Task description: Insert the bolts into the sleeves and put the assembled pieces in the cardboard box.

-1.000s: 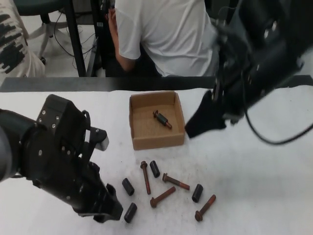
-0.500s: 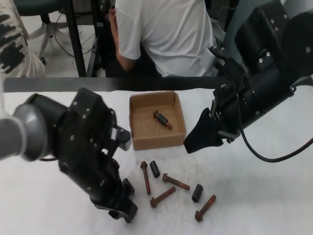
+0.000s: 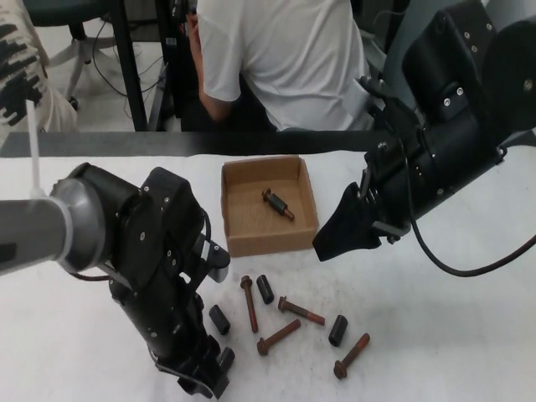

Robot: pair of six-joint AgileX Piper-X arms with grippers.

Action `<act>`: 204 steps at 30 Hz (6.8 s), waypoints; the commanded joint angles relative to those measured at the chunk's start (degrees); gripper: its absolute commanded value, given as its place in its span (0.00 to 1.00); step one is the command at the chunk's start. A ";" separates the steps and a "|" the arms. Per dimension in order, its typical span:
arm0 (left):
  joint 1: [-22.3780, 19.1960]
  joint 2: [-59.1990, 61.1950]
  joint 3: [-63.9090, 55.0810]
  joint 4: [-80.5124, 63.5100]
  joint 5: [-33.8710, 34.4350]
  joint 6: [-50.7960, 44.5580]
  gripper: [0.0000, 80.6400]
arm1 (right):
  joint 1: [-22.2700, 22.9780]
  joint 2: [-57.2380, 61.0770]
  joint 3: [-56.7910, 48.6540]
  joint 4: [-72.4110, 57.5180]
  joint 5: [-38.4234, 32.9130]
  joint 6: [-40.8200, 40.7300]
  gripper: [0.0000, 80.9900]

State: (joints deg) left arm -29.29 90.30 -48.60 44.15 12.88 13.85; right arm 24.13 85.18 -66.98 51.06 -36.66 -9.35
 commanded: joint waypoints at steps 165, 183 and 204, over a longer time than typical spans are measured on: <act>12.00 -22.79 -0.61 -3.26 19.48 -6.45 0.00 | 17.27 39.83 -36.27 10.23 33.53 17.90 0.37; 12.00 -22.79 -0.61 -3.26 19.48 -6.45 0.00 | 17.27 39.83 -36.27 10.49 34.63 19.05 0.30; 12.00 -22.79 -0.61 -3.19 20.75 -6.46 0.00 | 18.63 39.83 -33.11 10.84 34.23 23.06 0.33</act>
State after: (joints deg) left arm -17.37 68.23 -48.84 41.11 32.95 6.82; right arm 42.68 125.34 -100.40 61.48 -2.13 13.35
